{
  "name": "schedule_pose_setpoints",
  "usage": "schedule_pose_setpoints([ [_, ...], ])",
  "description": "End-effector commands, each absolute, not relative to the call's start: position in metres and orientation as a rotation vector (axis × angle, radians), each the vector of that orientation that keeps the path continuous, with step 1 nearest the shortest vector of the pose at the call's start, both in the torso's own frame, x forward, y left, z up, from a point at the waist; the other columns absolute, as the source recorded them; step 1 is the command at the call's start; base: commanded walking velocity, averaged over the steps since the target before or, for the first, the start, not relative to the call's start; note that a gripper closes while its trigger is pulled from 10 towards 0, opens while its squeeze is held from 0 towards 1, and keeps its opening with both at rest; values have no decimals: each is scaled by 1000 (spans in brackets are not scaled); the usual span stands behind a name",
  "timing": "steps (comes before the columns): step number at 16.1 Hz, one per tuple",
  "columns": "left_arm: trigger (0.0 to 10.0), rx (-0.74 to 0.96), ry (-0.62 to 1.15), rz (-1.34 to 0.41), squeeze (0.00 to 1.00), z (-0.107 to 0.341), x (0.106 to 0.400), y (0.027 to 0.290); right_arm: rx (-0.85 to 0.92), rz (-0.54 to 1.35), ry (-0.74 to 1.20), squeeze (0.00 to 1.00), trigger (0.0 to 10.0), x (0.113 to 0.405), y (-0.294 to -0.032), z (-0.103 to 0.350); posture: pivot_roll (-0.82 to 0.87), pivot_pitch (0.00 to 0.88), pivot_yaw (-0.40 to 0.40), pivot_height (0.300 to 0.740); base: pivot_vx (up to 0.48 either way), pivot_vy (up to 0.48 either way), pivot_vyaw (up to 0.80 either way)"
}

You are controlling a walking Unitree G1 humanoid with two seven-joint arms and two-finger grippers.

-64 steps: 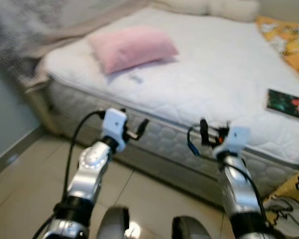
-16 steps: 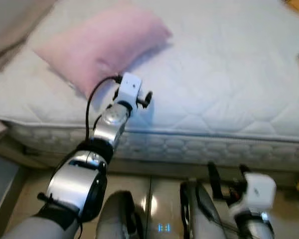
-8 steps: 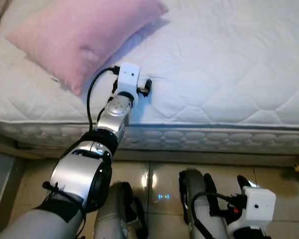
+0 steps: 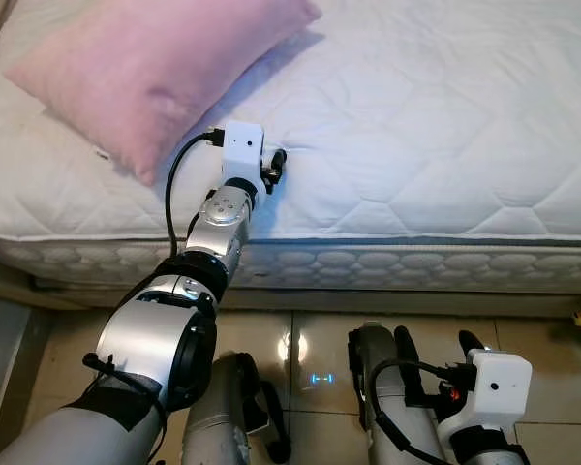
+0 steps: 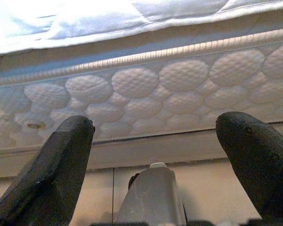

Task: Clean up the room

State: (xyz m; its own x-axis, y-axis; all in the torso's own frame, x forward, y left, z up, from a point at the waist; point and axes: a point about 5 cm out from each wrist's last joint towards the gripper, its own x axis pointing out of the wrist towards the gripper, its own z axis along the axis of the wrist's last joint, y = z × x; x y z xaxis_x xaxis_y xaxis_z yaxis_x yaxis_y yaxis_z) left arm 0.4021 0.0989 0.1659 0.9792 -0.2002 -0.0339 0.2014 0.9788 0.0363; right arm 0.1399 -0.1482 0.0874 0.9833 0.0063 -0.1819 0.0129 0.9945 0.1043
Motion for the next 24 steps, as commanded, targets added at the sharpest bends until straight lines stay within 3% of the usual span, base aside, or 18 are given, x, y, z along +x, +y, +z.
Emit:
schedule_pose_setpoints([
  [1,0,26,132,-232,0,139,393,99,117,-7,219,0,10000,137,-147,82,-328,312,100,638,0,0,0],
  [7,0,42,132,-199,0,131,390,102,117,12,219,0,10000,144,-148,80,-316,293,87,638,0,0,0],
  [14,0,-178,118,-278,0,119,380,100,50,-18,222,0,10000,169,-151,74,-250,241,83,638,0,0,0],
  [17,0,-155,-7,-317,0,122,371,117,61,14,175,0,10000,195,-145,76,-184,177,77,638,0,0,0],
  [19,0,-43,-105,-369,0,123,350,132,61,33,124,0,10000,222,-141,81,-131,109,59,638,0,0,0],
  [24,0,61,-76,-271,0,101,313,165,92,101,53,0,10000,256,-131,89,-52,9,17,638,0,0,0],
])
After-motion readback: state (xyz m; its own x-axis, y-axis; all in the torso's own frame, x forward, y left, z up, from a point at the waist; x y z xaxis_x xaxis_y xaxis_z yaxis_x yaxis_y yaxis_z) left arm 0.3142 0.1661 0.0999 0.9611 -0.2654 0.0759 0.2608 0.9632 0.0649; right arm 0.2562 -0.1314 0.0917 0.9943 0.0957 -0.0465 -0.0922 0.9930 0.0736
